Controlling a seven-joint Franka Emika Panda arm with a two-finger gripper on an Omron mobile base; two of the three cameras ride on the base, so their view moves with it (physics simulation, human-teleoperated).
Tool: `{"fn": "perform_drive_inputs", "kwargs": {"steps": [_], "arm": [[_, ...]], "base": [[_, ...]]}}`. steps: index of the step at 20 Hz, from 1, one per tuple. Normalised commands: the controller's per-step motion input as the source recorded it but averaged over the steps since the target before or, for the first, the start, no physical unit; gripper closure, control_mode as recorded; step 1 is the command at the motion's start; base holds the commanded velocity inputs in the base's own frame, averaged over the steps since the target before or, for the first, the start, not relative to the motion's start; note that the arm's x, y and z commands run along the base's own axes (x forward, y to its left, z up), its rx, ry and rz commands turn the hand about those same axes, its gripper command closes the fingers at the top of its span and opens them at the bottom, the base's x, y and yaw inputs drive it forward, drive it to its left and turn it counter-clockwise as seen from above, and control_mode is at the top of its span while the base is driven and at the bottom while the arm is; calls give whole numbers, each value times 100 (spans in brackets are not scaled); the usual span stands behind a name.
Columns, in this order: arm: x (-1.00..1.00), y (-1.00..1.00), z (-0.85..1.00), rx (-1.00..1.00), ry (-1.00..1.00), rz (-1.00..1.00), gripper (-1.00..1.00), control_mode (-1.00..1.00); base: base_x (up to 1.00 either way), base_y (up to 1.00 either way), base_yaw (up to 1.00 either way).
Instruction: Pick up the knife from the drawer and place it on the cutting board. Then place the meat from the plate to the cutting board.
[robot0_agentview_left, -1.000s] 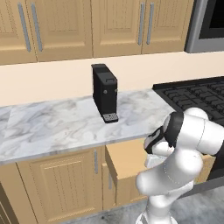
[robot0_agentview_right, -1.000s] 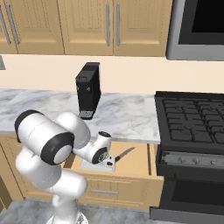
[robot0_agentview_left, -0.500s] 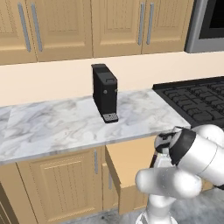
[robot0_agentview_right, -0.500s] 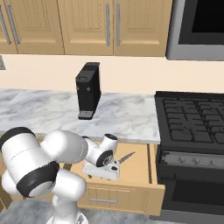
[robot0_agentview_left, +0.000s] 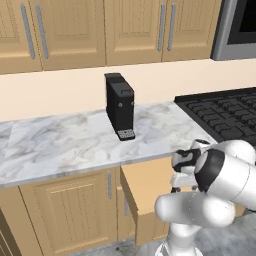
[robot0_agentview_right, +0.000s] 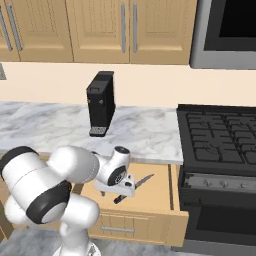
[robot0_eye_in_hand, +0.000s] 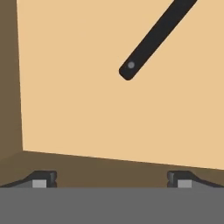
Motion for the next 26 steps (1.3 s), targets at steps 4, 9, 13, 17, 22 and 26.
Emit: {"fn": "perform_drive_inputs", "kwargs": {"steps": [4, 9, 13, 17, 22, 26], "arm": [[30, -1, -7, 0, 0, -17, -100, -100], [13, 0, -7, 0, 0, -22, -100, -100], [11, 0, -21, 0, 4, -21, -100, -100], [17, 1, -22, 0, 8, -21, -100, -100], [25, 0, -19, 0, 8, -17, -100, -100], [27, 0, -20, 0, 7, -14, -100, -100]], "base": [[0, 0, 0], [0, 0, 0], [0, 0, 0], [0, 0, 0], [0, 0, 0], [0, 0, 0]]}}
